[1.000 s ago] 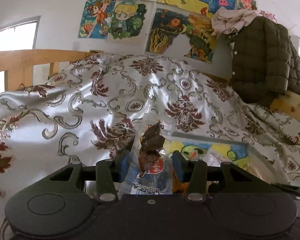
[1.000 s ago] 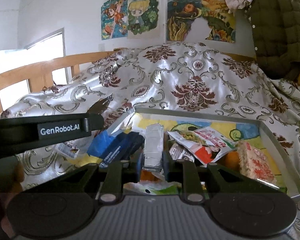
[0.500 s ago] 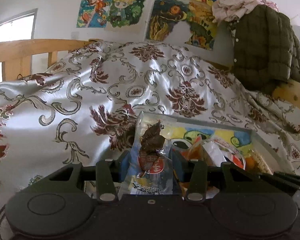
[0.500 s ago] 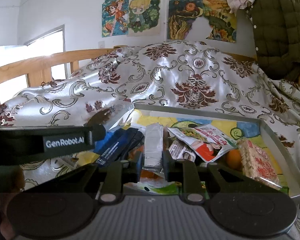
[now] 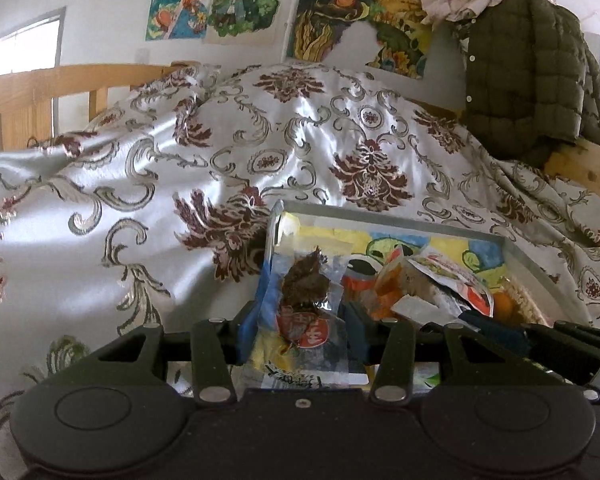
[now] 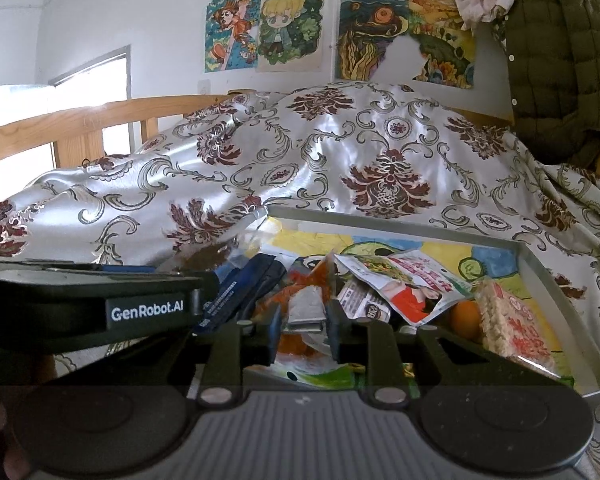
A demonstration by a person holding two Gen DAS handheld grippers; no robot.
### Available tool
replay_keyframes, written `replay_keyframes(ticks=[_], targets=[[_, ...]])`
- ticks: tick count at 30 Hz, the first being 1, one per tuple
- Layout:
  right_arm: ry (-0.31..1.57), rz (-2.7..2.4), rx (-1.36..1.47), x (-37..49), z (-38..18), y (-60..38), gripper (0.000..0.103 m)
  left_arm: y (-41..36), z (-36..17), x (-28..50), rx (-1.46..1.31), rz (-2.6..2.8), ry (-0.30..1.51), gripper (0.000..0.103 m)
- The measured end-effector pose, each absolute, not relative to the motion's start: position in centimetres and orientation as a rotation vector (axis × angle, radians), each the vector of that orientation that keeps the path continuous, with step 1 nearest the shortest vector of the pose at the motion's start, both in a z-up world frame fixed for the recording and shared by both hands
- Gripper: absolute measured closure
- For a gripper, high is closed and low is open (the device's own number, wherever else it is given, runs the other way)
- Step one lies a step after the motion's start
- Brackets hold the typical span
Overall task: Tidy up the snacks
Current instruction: 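Lower and release the brown packet with left tool while right tool releases silver packet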
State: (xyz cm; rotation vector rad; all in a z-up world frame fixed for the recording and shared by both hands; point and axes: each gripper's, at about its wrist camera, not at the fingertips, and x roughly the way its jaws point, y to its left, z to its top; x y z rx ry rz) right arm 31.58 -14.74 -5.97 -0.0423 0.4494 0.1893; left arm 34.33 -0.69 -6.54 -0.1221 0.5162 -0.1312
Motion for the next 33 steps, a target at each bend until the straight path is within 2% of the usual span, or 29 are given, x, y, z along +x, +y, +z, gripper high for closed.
replay_keyframes(ticks=[21,33], targets=[[0.432,0.148,-0.029,31.2,-5.4,-15.7,0.058,0.1,-6.2,34.5,-0.229,-0.131,0.54,0.05],[0.388,0.092,0.022,30.0,-3.3,-17.4,0.043,0.8,-3.9,33.5,-0.223,-0.08,0.45,0.032]])
